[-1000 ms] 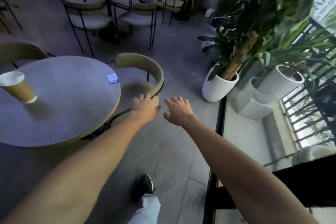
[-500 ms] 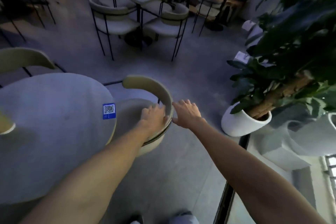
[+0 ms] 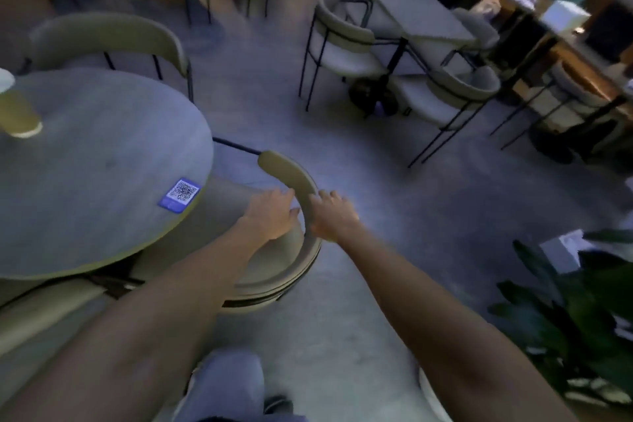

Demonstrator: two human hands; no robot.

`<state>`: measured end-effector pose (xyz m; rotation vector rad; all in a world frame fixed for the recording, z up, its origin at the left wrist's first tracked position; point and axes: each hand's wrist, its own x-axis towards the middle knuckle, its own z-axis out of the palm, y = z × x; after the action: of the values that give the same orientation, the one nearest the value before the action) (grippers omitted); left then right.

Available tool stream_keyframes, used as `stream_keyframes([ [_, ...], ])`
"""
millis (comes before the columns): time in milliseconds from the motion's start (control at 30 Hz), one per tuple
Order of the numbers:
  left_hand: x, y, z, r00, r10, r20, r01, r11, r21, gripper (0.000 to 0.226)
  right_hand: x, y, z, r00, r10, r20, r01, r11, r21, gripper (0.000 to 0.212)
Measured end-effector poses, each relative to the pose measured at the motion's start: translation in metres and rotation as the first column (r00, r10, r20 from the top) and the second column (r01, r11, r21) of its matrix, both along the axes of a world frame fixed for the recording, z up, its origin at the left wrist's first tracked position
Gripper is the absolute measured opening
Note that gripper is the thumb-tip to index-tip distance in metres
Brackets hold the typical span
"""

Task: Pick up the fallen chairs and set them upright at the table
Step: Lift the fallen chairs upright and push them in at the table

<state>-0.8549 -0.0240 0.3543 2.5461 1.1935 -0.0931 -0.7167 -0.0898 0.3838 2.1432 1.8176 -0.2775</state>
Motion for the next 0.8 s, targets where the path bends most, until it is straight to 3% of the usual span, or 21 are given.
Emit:
stream_keyframes([
  [67, 0.007, 0.006, -0.006, 0.997, 0.075, -0.009, -0.075, 0.997, 0.025, 0.048, 0.013, 0.02, -0.006, 0.994, 0.107, -0.001, -0.107, 0.994, -0.034, 0.037],
  [167, 0.012, 0.02, -0.02, 0.987, 0.158, -0.01, -0.157, 0.987, 0.044, 0.044, 0.027, 0.054, -0.015, 0.966, 0.257, 0.013, -0.256, 0.965, -0.062, 0.05],
  [267, 0.013, 0.035, -0.03, 0.962, 0.272, 0.014, -0.271, 0.962, -0.023, 0.042, 0.037, 0.086, -0.024, 0.934, 0.357, -0.005, -0.356, 0.93, -0.092, 0.054],
  [467, 0.019, 0.035, -0.038, 0.883, 0.469, -0.025, -0.47, 0.882, -0.032, 0.041, 0.052, 0.124, -0.035, 0.827, 0.561, -0.031, -0.559, 0.814, -0.158, 0.062],
  [633, 0.025, 0.012, -0.055, 0.804, 0.592, -0.056, -0.593, 0.805, 0.008, 0.038, 0.067, 0.135, -0.052, 0.662, 0.745, -0.081, -0.745, 0.643, -0.177, 0.061],
  [800, 0.053, -0.024, -0.074, 0.62, 0.772, -0.138, -0.778, 0.628, 0.012, 0.038, 0.093, 0.134, -0.072, 0.471, 0.874, -0.122, -0.878, 0.451, -0.158, 0.054],
])
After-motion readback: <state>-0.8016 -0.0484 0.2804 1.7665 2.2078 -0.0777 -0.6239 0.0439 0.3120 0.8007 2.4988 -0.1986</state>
